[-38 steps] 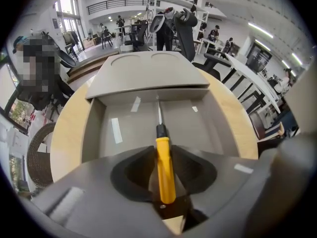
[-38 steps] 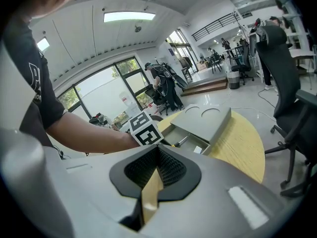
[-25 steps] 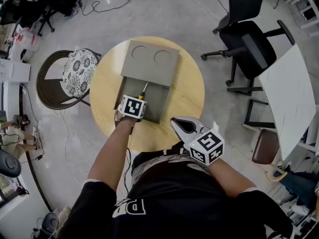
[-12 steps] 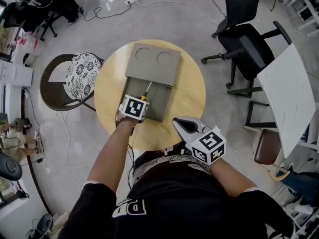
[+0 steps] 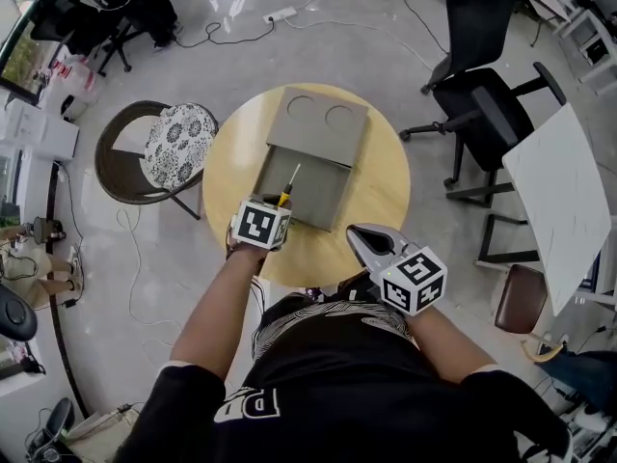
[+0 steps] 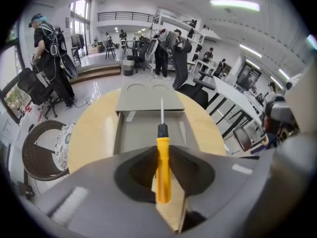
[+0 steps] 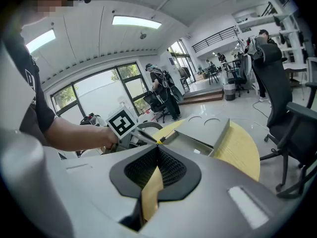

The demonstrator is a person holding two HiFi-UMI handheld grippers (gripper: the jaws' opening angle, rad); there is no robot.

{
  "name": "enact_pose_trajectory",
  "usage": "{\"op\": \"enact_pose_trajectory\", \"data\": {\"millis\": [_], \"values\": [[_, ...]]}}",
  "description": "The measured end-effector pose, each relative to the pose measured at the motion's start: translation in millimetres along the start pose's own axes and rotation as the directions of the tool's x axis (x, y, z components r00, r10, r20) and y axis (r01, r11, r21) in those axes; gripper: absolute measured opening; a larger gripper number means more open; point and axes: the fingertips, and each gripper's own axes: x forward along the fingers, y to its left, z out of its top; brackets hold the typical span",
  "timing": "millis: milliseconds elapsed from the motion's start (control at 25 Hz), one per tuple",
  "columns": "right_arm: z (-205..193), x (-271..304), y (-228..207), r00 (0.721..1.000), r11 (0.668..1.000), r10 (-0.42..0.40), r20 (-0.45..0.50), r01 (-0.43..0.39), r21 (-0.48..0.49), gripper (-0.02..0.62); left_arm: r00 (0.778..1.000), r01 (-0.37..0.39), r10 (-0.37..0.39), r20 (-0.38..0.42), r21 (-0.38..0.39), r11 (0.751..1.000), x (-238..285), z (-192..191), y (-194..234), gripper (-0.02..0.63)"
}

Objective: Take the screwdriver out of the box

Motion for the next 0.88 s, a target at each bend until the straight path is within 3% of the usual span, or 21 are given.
{"op": "enact_pose_trajectory", "data": {"millis": [200, 320, 520, 880], "values": [[8, -2, 15, 0.999, 0.998, 0.022, 0.049, -0.025, 0.061, 0.002, 0.986, 0.068, -0.056, 0.156, -0.073, 0.995, -43, 5, -14, 0.137], [12, -2, 28, 0.998, 0.999, 0.031, 0.060, -0.033, 0.026, 0.002, 0.970, 0.085, -0.061, 0.235, -0.091, 0.992, -69, 3, -16, 0.137], [26, -4, 51, 0.995, 0.998, 0.049, 0.084, -0.046, -0.040, 0.002, 0.928, 0.123, -0.065, 0.368, -0.137, 0.983, -115, -1, -14, 0.137], [43, -12, 80, 0.991, 0.992, 0.060, 0.123, -0.046, -0.117, 0.000, 0.845, 0.183, -0.075, 0.530, -0.155, 0.971, -178, -7, -22, 0.137]]}}
